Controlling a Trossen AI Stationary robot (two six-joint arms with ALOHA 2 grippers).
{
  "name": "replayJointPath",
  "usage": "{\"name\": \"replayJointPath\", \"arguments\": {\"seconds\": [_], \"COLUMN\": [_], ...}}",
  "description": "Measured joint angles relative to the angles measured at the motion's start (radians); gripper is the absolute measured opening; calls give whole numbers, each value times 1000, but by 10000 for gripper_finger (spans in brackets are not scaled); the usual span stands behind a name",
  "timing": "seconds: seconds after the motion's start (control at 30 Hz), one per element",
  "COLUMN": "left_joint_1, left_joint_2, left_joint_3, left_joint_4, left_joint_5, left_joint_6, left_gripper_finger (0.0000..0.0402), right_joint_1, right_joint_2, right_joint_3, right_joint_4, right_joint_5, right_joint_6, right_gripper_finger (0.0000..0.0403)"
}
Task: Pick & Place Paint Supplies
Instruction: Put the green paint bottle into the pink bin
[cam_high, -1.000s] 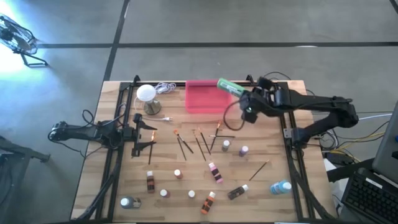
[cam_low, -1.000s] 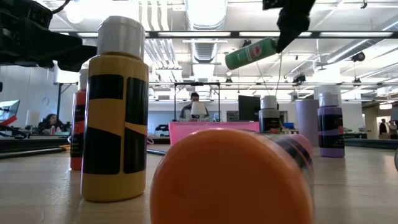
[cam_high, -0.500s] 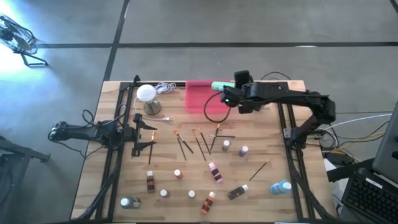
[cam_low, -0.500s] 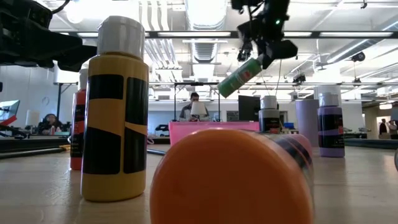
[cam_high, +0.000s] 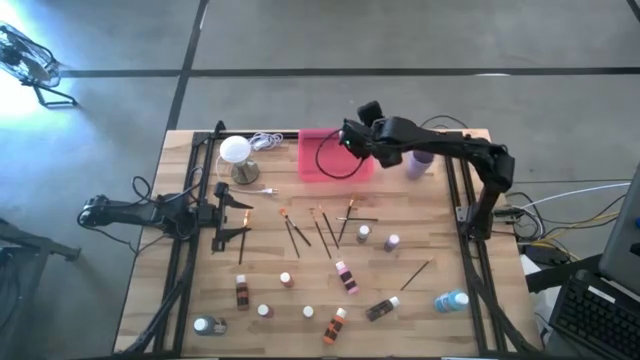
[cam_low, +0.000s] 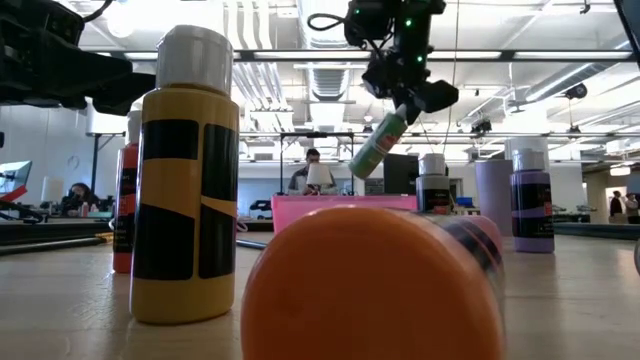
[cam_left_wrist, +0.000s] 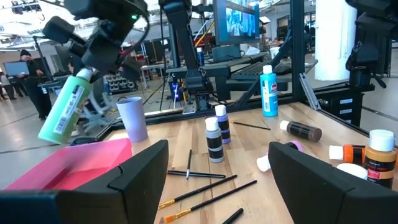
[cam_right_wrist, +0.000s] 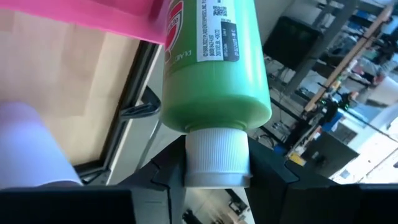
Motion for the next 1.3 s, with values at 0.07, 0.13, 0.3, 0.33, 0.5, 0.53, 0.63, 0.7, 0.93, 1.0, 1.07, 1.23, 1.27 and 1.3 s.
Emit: {"name": "replayJointPath", "arguments": {"seconds": [0.07,0.13,0.3,0.33,0.5,0.53,0.63,0.7,0.93,1.0,1.07,1.23,1.27,1.3], "left_joint_1": [0,0,0,0,0,0,0,0,0,0,0,0,0,0], "left_joint_2": [0,0,0,0,0,0,0,0,0,0,0,0,0,0], "left_joint_3": [0,0,0,0,0,0,0,0,0,0,0,0,0,0], "left_joint_4": [0,0,0,0,0,0,0,0,0,0,0,0,0,0], "left_joint_5": [0,0,0,0,0,0,0,0,0,0,0,0,0,0], "left_joint_6": [0,0,0,0,0,0,0,0,0,0,0,0,0,0], "left_gripper_finger": [282,282,282,282,282,282,282,282,282,282,282,282,282,282], "right_joint_1": [-20,-33,-58,-64,-74,-78,-90,-99,-131,-137,-142,-153,-157,-159], "right_joint_2": [13,37,92,102,166,175,198,205,206,206,206,206,206,206], "right_joint_3": [16,34,61,61,64,64,64,64,78,85,84,82,82,80], "right_joint_4": [1,-1,-2,-5,-88,-93,-102,-94,-13,12,18,48,55,69], "right_joint_5": [-16,-24,-30,-37,-71,-70,-69,-68,-68,-66,-65,-67,-67,-67], "right_joint_6": [-31,-66,-124,-125,-131,-131,-132,-143,-278,-322,-368,-413,-420,-429], "right_gripper_finger": [120,113,112,112,118,116,112,112,122,117,112,114,118,121]}}
